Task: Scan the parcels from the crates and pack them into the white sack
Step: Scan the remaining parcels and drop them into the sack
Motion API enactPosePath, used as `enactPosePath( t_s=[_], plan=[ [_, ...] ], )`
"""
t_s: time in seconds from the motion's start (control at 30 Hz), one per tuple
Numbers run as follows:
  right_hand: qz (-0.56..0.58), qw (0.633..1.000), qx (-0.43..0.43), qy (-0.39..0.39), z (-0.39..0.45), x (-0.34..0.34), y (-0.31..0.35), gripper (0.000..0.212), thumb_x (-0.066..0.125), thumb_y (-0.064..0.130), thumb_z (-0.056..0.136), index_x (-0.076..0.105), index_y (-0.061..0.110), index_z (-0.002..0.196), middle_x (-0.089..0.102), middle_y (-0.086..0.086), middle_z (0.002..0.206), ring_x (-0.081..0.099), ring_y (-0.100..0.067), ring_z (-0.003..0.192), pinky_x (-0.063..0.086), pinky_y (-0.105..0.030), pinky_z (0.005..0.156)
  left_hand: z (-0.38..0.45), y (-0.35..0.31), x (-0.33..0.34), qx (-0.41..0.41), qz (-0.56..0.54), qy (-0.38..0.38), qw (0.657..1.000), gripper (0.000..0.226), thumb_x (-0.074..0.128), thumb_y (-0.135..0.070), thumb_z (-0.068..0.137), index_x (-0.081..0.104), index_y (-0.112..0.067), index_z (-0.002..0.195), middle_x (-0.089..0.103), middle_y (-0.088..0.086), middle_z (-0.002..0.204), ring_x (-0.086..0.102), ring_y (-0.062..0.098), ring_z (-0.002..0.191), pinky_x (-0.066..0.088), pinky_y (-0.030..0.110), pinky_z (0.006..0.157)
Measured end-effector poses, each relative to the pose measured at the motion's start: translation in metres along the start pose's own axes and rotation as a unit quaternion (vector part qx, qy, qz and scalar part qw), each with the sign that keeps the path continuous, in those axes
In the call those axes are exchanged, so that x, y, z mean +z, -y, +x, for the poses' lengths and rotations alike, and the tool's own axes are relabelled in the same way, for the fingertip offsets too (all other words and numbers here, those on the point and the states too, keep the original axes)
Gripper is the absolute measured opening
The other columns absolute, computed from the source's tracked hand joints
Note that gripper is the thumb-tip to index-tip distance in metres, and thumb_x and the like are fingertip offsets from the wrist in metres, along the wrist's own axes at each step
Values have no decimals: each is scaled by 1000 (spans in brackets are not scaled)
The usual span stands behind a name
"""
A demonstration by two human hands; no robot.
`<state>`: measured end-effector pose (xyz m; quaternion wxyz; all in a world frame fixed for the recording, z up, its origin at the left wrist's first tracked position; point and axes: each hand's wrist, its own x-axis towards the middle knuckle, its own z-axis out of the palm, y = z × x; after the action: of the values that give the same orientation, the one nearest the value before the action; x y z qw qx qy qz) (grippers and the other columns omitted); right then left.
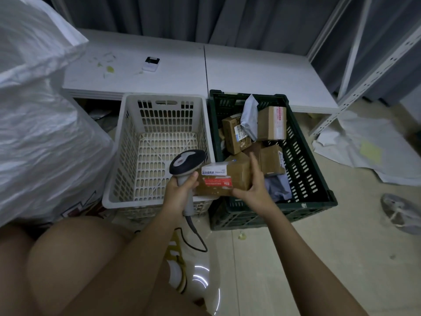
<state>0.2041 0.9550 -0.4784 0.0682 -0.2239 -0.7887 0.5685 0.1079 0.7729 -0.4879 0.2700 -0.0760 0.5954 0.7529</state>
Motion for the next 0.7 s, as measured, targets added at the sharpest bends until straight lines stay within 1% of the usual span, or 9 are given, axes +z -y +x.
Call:
enactPosePath(
  t_s=[0.1,0.17,0.2,0.27,0.33,0.4,0.43,0.57,0.7],
  plan=[
    [2,999,16,35,-5,-1,6,78,73,21,74,29,56,128,29,-4,136,43,-18,121,49,-20,90,0,0,-3,-11,4,-3,1000,32,66,-21,88,56,-21,119,65,5,119,65,18,100,51,33,89],
    [19,999,36,36,-7,-2,5,63,69,29,81,36,53,128,32,-4,141,45,-24,126,50,-41,99,0,-2,-4,-14,10,0,1000,39,67,-22,88,55,-18,125,64,5,121,65,18,101,50,35,93],
    [23,998,40,34,-8,-3,5,60,67,28,87,35,49,133,32,-2,143,44,-25,129,48,-45,102,-1,-2,-3,-15,13,-1,1000,41,66,-22,88,54,-17,127,64,5,122,64,18,102,50,35,93],
    [29,999,32,26,-11,-5,4,69,67,18,90,28,40,144,37,0,143,46,-19,129,45,-41,106,-2,-3,-3,-16,9,-5,1000,38,66,-22,89,55,-18,124,63,3,120,64,19,102,49,33,91],
    [30,999,16,25,-14,-7,7,86,72,8,84,21,28,150,46,8,135,53,-3,120,48,-25,100,-3,-2,-3,-16,10,-5,1000,35,67,-23,88,55,-22,121,64,2,120,64,18,103,49,34,93],
    [-6,1000,-8,9,-16,-9,13,88,77,5,78,24,25,145,48,17,125,53,8,109,47,-10,89,-3,-2,-4,-16,13,1,1000,30,69,-25,86,58,-26,114,66,0,118,65,16,103,48,35,95],
    [-38,999,-26,-4,-16,-10,14,86,79,6,76,27,28,140,49,16,124,53,6,109,45,-9,88,-3,-2,-4,-12,11,4,1000,26,69,-25,86,59,-28,110,67,-2,115,65,16,102,48,34,95],
    [-162,983,-85,-12,-21,-7,3,76,80,11,72,39,24,135,49,-2,133,48,-13,122,44,-35,101,-3,-4,-5,3,12,7,1000,30,69,-23,87,59,-26,114,67,-4,112,66,16,101,49,33,94],
    [-203,968,-116,-96,-28,-1,-11,77,78,4,71,40,15,137,45,-6,138,40,-12,124,38,-32,102,-5,-5,-7,18,57,8,998,36,69,-23,86,59,-19,121,67,4,114,64,20,103,49,37,96]
  ],
)
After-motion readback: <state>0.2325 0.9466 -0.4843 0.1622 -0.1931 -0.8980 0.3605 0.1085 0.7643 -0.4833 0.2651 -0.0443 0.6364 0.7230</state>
